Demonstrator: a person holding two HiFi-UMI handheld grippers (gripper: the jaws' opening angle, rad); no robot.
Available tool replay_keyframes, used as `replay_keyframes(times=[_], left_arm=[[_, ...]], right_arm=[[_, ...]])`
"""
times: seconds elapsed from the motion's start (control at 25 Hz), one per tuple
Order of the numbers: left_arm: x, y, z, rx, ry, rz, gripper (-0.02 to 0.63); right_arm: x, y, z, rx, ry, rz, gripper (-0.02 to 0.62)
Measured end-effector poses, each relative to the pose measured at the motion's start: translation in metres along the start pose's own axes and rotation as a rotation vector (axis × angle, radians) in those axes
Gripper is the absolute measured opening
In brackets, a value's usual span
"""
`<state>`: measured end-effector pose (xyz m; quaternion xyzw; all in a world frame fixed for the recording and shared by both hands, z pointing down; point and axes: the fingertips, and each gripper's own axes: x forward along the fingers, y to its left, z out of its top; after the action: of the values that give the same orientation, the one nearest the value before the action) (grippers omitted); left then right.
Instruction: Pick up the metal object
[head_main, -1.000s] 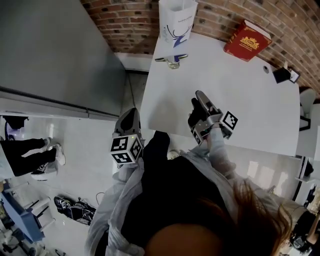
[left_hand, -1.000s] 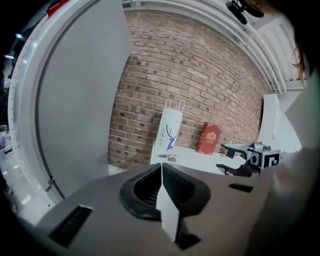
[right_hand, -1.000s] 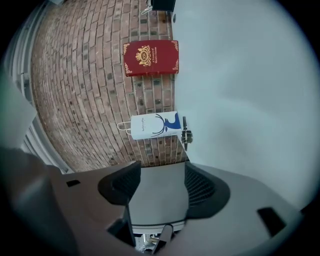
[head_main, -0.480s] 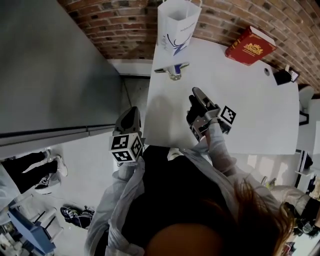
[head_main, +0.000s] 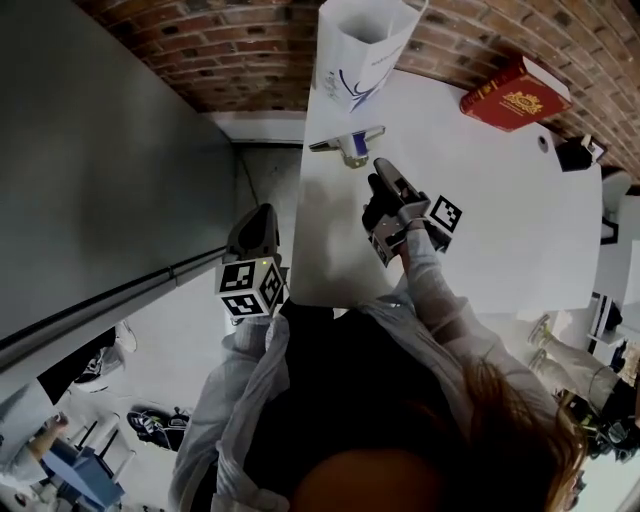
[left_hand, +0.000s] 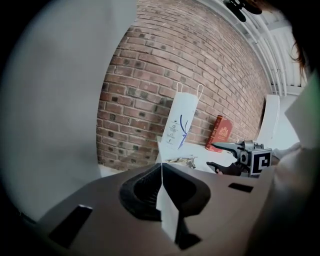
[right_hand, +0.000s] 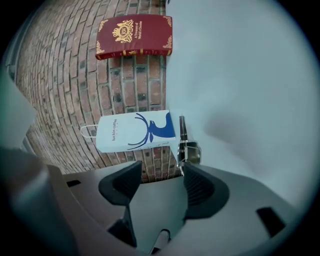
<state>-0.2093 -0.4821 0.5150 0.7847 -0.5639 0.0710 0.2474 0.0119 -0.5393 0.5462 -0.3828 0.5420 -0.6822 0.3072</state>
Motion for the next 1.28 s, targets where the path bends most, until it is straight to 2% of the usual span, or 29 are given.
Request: replay_keyframes(times=[0.24, 0.48, 0.64, 0.76, 0.8, 1.28], left_arm=[[0.015, 0.012, 0.001, -0.003, 0.022, 0.011, 0.021], [0.023, 0.024, -0.011, -0.023, 0.055, 0.041, 0.021], [0.025, 0.030, -0.017, -0.036, 0.068, 0.057, 0.021], [0.025, 0.034, -0.020, -0.043, 0.076, 0.066, 0.021], [0.025, 0.034, -0.021, -0.045, 0.076, 0.068, 0.021], [0.017, 0.033, -0.021, -0.043, 0.066, 0.081, 0.021]], right_arm=[[0.026, -0.013, 0.015, -0.024, -0.050, 0.008, 0.256], [0.045, -0.022, 0.015, 0.011, -0.076, 0.036, 0.225], [0.056, -0.023, 0.015, 0.060, -0.100, 0.062, 0.167], [0.056, -0.031, 0.014, 0.098, -0.127, 0.037, 0.051], [0.055, -0.033, 0.014, 0.099, -0.130, 0.027, 0.033], [0.048, -0.028, 0.008, 0.011, -0.080, 0.001, 0.012]])
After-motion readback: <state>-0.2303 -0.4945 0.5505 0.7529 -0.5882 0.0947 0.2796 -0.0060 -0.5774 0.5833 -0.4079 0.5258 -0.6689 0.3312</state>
